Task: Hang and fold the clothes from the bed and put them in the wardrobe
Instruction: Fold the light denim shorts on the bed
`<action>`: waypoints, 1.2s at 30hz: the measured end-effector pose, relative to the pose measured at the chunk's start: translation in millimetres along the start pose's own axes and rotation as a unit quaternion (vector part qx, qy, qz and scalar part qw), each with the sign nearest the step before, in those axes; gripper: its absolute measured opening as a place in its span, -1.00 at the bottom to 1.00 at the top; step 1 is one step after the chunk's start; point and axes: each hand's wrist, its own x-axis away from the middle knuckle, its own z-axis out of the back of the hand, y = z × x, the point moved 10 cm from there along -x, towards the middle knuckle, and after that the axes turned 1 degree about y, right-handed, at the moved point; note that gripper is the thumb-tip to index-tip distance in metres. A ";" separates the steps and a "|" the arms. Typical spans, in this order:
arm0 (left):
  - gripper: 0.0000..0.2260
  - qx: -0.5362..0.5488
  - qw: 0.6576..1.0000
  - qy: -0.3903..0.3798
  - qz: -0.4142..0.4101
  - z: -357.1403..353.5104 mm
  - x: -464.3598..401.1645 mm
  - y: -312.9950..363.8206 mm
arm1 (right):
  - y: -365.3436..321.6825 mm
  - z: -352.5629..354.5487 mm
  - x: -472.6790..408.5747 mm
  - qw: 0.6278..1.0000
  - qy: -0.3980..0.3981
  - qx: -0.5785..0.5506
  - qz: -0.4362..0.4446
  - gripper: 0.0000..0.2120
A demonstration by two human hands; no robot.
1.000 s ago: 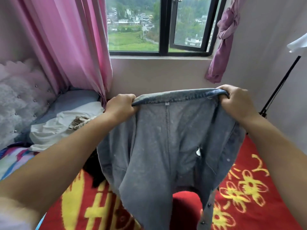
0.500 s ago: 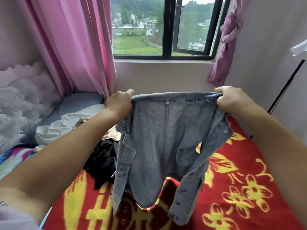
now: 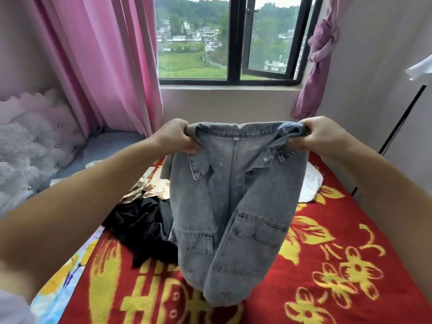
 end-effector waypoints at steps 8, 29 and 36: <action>-0.77 -0.330 0.921 0.142 -0.148 32.3 16.8 24.4 | 1.4 21.8 5.0 0.977 0.111 0.178 0.032 -0.66; -0.74 -0.118 0.989 -0.029 -0.088 25.1 11.6 -5.1 | 31.0 -31.7 -6.1 0.993 -0.105 0.057 0.020 -0.91; -0.72 -0.212 0.969 0.096 -0.082 24.6 2.2 10.4 | -8.7 -19.4 -17.3 0.968 0.118 0.172 0.137 -0.63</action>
